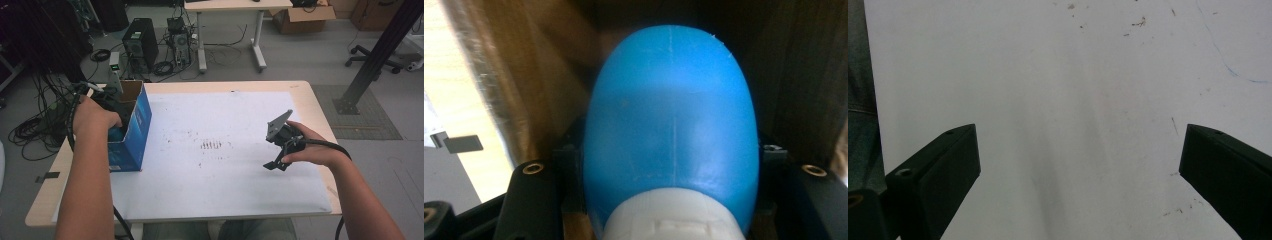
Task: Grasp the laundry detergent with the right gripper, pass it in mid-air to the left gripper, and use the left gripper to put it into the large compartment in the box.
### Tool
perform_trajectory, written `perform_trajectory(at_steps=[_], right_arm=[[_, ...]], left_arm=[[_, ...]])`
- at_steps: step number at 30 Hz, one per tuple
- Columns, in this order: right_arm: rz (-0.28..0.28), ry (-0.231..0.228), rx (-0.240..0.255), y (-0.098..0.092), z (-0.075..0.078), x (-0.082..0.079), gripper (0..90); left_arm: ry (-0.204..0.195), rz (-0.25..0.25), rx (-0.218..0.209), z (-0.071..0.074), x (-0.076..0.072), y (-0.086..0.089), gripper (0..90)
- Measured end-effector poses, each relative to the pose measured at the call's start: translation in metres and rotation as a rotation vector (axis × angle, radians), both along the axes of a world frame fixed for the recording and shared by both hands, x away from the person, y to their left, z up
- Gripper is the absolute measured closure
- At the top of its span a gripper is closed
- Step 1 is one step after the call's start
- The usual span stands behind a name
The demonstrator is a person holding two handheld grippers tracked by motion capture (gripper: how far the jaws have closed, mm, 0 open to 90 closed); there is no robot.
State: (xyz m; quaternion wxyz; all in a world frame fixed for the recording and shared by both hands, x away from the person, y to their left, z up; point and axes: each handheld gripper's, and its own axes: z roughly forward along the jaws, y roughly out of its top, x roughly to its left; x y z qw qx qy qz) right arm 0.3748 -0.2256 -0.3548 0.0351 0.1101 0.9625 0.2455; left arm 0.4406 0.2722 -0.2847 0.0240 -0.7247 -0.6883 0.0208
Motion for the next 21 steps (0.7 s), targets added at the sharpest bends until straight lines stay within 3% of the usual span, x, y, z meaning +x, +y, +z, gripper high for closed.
perform_trajectory(at_steps=[21], right_arm=[[-0.01,-0.008,0.001,-0.0068,0.0053,-0.0043,2.9]], left_arm=[[-0.006,-0.005,0.009,-0.0017,-0.0011,-0.0028,37.7]])
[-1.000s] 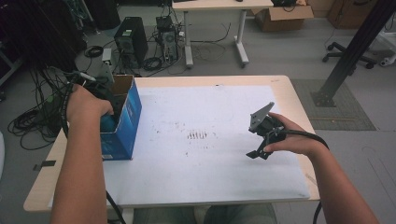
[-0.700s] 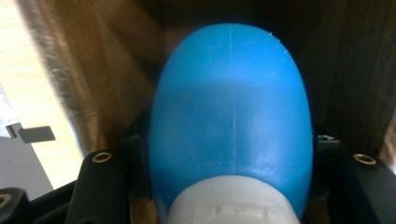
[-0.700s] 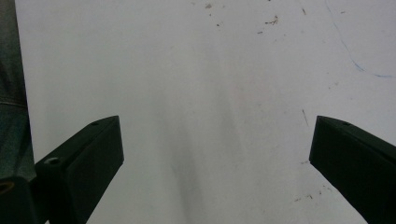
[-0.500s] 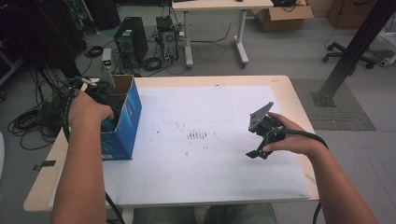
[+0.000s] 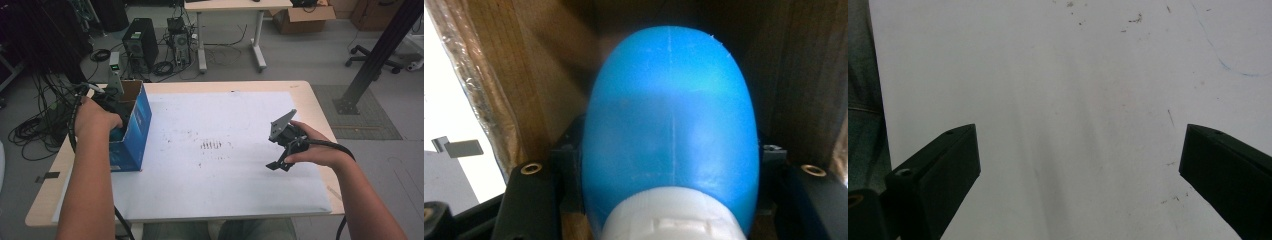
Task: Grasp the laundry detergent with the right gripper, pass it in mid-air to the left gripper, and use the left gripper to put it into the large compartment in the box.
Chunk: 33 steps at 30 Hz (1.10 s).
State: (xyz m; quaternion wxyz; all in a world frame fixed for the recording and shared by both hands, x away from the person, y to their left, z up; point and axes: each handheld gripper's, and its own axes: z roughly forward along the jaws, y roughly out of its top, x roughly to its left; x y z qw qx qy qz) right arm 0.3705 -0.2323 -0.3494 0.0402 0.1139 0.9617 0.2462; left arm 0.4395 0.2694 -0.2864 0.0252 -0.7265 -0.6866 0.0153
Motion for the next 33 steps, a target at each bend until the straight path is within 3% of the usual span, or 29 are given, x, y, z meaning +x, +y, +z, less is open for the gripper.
perform_trajectory(at_steps=[5,23,33], right_arm=[[0.004,0.01,-0.002,0.0,-0.001,0.0,2.9],[0.017,0.005,-0.003,0.006,-0.001,0.002,2.9],[0.01,0.003,0.001,0.002,0.0,0.0,2.9]], left_arm=[[0.007,0.001,-0.025,-0.003,-0.001,0.001,37.2],[-0.008,0.0,-0.02,0.005,-0.004,0.002,29.7],[-0.022,-0.005,0.003,0.015,-0.005,-0.002,28.4]])
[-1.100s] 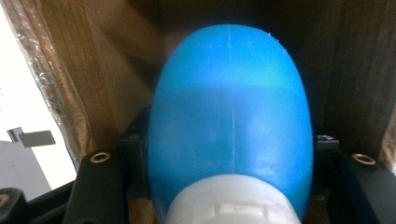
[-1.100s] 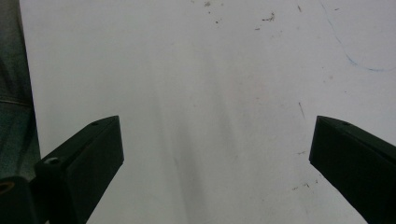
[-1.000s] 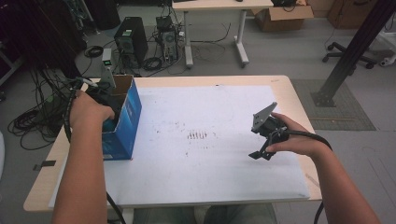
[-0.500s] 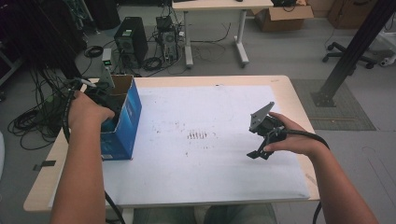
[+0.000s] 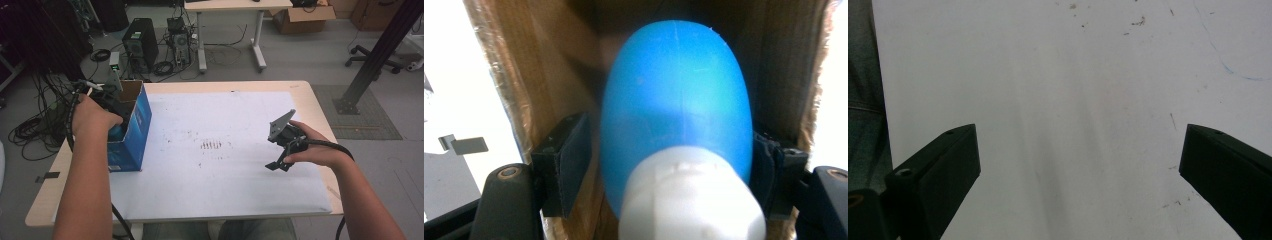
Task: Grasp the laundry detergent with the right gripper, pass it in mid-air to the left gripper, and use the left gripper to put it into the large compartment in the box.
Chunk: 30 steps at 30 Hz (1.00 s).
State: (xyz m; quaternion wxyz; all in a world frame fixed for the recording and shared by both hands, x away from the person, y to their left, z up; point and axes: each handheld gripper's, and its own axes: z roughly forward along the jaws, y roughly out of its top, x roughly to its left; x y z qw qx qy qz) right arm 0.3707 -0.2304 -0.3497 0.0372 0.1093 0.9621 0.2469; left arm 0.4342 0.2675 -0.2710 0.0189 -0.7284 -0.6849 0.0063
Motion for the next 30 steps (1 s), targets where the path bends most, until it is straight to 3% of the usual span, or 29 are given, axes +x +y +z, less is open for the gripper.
perform_trajectory(at_steps=[9,13,27,30], right_arm=[[0.006,-0.008,0.006,0.001,0.003,0.0,2.9],[0.011,-0.012,0.007,0.002,0.005,0.0,2.9],[0.016,-0.034,0.015,0.001,0.016,-0.003,2.9],[0.012,-0.04,0.019,-0.001,0.019,-0.004,2.9]], left_arm=[[-0.026,-0.007,0.022,0.018,-0.003,-0.006,23.6],[-0.04,0.0,0.052,0.028,-0.005,-0.009,17.1],[-0.066,-0.006,0.057,0.051,-0.012,-0.018,7.1],[-0.068,-0.018,0.041,0.056,-0.013,-0.022,6.0]])
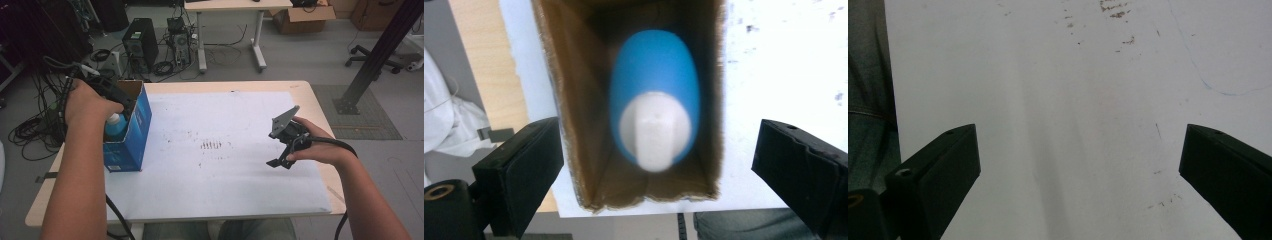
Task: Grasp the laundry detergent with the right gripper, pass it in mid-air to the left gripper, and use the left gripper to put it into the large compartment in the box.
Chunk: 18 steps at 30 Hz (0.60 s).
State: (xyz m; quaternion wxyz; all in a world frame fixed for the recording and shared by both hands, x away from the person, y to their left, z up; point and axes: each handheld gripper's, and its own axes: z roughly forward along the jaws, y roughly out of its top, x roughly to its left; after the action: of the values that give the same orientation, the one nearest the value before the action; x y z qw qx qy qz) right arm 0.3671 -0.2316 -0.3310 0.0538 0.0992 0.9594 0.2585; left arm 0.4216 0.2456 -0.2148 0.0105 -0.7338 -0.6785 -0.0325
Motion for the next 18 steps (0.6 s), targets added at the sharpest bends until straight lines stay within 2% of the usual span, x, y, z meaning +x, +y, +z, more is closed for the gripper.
perform_trajectory(at_steps=[4,5,8,18], right_arm=[[-0.002,-0.003,0.001,-0.002,0.002,-0.001,3.0],[-0.003,-0.006,0.0,-0.003,0.004,-0.002,3.0],[-0.006,-0.014,0.001,-0.005,0.008,-0.003,3.0],[-0.011,-0.025,0.001,-0.008,0.018,-0.005,2.9]], left_arm=[[-0.009,-0.011,-0.003,0.005,0.0,-0.005,2.1],[-0.007,-0.029,0.011,0.009,0.0,-0.009,0.4],[-0.036,-0.052,0.013,0.016,0.001,-0.016,0.2],[-0.046,-0.128,0.027,0.03,0.005,-0.041,0.2]])
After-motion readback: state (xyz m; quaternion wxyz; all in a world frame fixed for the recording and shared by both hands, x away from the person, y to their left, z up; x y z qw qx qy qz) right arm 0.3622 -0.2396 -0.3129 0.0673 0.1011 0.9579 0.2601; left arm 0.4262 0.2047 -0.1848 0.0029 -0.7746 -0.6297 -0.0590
